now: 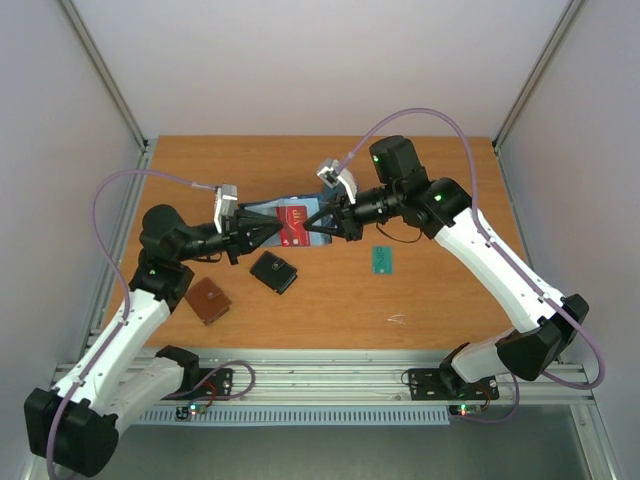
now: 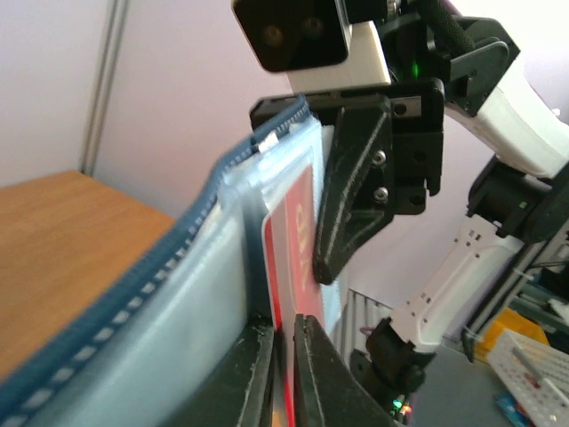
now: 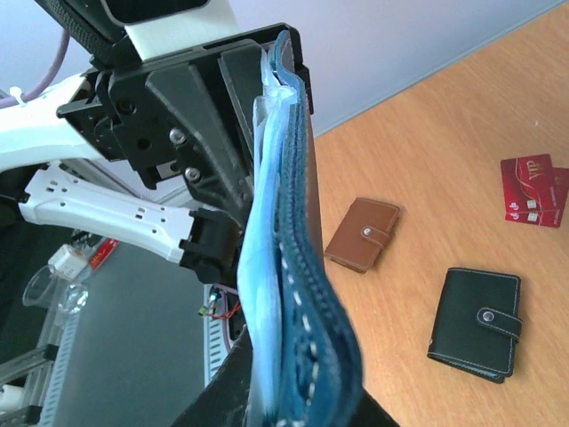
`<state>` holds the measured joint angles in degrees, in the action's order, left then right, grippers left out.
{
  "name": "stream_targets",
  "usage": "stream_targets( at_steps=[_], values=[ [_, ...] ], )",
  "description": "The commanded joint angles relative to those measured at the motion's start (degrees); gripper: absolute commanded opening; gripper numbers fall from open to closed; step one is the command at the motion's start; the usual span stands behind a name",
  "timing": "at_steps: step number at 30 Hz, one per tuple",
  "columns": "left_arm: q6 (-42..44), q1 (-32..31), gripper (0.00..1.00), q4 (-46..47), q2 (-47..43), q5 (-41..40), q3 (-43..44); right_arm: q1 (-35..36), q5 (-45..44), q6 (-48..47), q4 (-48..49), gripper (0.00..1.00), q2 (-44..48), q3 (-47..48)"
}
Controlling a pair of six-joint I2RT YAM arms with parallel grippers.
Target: Take the credit cards out of the card holder
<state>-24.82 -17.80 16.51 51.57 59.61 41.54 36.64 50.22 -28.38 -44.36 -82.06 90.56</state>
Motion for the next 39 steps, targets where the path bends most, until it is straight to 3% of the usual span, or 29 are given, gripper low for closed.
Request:
stream_targets(
  at_steps=[1, 4, 23, 28, 32, 36, 39],
  values=[
    [-3.98, 1.19, 0.05, 6.80, -1.09, -1.87, 0.08, -0.25, 2.07, -0.52, -0.41, 0.01, 1.82, 0.05],
    [-4.16, 1.19, 0.00, 6.79, -0.95, -1.70, 0.12, -0.24, 2.25, -0.60, -0.43, 0.01, 1.89, 0.14],
    [-4.48, 3.19, 0.00, 5.69, -1.22, -2.61, -1.15, -4.50, 1.90, -1.40, -2.55, 0.06, 4.23, -1.77],
    [-5.04, 4.04, 0.00, 5.30, -1.21, -3.81, -1.60, -4.91, 1.95, -1.13, -2.57, 0.02, 4.26, -1.89],
    [-8.23, 7.45, 0.00, 1.93, -0.77, -13.65, -2.41, -6.33, -2.24, 1.08, -1.72, 0.01, 4.52, -2.20],
    [-24.29, 15.37, 0.00, -3.34, 1.91, -29.60, -5.25, -10.76, -7.51, 5.76, 0.54, 0.01, 4.67, -4.60],
    [-28.66, 20.18, 0.00, -6.88, 6.39, -36.14, -4.10, -11.76, -7.63, 6.82, 0.45, 0.01, 3.16, -4.00]
  ],
)
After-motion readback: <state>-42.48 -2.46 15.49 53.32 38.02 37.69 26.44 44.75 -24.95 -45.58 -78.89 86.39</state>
